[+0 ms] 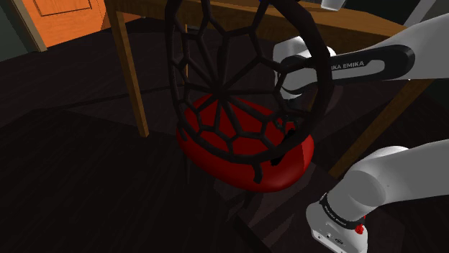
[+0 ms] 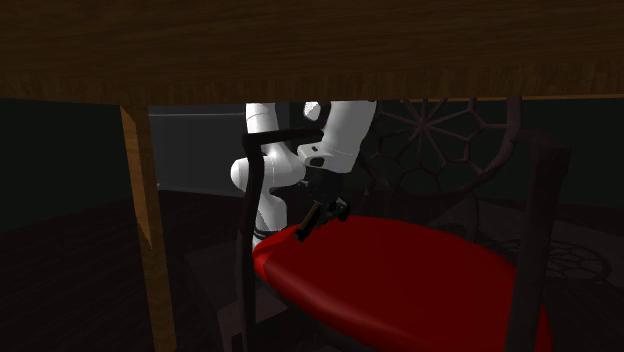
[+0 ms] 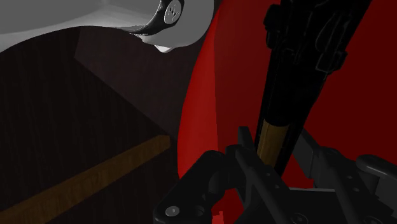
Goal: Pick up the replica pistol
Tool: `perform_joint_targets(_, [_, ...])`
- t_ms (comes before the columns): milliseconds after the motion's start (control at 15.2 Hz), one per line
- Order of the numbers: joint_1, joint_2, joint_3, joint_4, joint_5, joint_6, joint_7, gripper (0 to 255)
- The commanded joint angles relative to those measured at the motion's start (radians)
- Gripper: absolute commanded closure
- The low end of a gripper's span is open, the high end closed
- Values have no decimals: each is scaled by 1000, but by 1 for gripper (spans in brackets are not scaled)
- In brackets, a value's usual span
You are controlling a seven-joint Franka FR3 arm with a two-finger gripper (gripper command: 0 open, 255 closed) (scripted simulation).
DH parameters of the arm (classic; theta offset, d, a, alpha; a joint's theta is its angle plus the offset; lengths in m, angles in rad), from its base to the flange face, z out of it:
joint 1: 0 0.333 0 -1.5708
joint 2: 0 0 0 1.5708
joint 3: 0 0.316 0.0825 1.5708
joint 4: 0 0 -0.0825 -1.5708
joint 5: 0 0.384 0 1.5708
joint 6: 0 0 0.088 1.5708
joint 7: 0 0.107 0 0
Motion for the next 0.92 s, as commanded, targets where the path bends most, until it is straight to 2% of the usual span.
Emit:
perform_joint_targets(0, [0, 0, 0, 0, 0, 0, 0, 255])
perform_joint_targets(858, [-2, -49, -14, 128, -5, -176, -20, 255])
